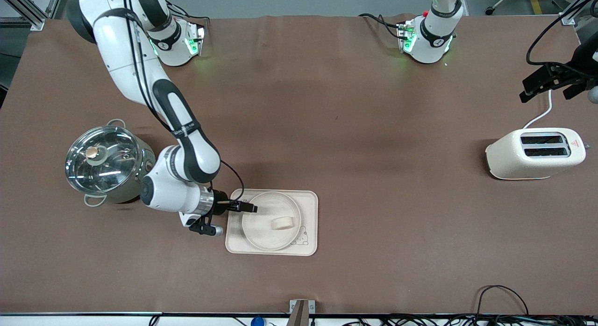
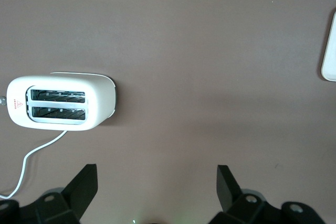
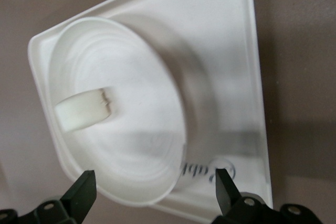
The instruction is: Place bun in plate and plate on tray
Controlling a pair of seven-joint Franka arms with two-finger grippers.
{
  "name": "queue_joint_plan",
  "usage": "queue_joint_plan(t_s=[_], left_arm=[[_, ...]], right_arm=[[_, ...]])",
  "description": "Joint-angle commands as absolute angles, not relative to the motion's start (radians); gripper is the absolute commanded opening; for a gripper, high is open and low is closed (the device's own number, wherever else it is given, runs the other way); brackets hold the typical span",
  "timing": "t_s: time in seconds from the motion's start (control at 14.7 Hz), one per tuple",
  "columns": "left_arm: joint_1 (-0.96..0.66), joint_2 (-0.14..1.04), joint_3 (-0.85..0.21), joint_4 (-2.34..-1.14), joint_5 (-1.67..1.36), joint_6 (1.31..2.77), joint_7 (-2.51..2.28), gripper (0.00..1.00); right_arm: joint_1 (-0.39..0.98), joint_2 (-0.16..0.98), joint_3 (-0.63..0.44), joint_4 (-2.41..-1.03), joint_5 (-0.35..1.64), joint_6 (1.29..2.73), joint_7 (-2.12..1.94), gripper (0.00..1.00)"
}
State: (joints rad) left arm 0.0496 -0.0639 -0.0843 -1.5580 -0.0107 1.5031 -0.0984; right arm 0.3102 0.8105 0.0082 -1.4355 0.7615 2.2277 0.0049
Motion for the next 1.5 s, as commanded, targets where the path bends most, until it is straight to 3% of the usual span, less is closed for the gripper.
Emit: queue_joint_plan(t_s=[0.0, 0.41, 0.54, 0.88, 1.43], left_arm=[[0.048, -0.075, -0.083, -1.562, -0.025, 1.5, -0.094, 1.0], [0.046, -0.075, -0.084, -1.562, -0.025, 1.493, -0.1, 1.0], [0.045, -0.075, -0.084, -1.56, -0.023, 1.493, -0.1, 1.0], [0.041, -0.075, -0.087, -1.557, -0.014, 1.493, -0.098, 1.0], [0.041, -0.074, -0.107, -1.549, -0.006, 1.491, -0.078, 1.0]], right_arm=[[0.256, 0.695, 0.015, -1.488, 0.749, 2.113, 0.006, 1.0], [0.204, 0.421, -0.04, -1.678, 0.626, 2.053, 0.018, 1.0], [0.196, 0.344, -0.08, -1.672, 0.508, 1.942, 0.023, 1.0], [0.149, 0.165, -0.097, -1.664, 0.223, 1.823, 0.011, 1.0], [-0.038, -0.021, -0.087, -1.632, 0.054, 1.573, -0.026, 1.0]])
